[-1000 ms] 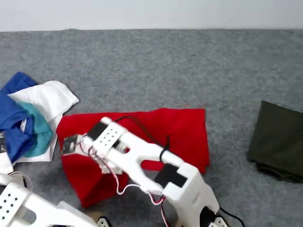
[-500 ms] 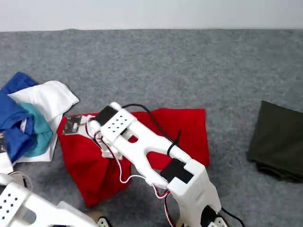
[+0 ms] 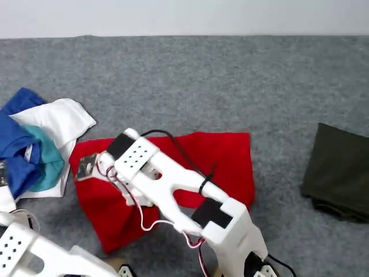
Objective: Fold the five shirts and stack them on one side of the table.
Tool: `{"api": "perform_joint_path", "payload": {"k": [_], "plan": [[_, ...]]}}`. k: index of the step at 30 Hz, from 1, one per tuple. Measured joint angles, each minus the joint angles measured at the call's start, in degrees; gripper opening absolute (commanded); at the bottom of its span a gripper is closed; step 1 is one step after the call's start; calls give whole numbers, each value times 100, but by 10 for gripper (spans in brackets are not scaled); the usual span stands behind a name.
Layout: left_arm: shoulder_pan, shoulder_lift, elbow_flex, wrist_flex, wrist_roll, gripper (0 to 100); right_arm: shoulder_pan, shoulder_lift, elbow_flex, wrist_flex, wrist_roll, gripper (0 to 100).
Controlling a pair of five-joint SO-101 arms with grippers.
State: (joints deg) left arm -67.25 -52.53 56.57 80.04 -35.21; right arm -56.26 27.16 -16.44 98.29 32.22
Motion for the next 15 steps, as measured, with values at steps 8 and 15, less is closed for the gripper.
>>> {"api": "perform_joint_path", "payload": {"k": [8, 15], "plan": [[0, 0, 18, 0, 0, 11, -897, -404, 0, -53, 79, 122], [0, 0, 18, 0, 0, 11, -1380, 79, 0, -730, 141, 122]]}}
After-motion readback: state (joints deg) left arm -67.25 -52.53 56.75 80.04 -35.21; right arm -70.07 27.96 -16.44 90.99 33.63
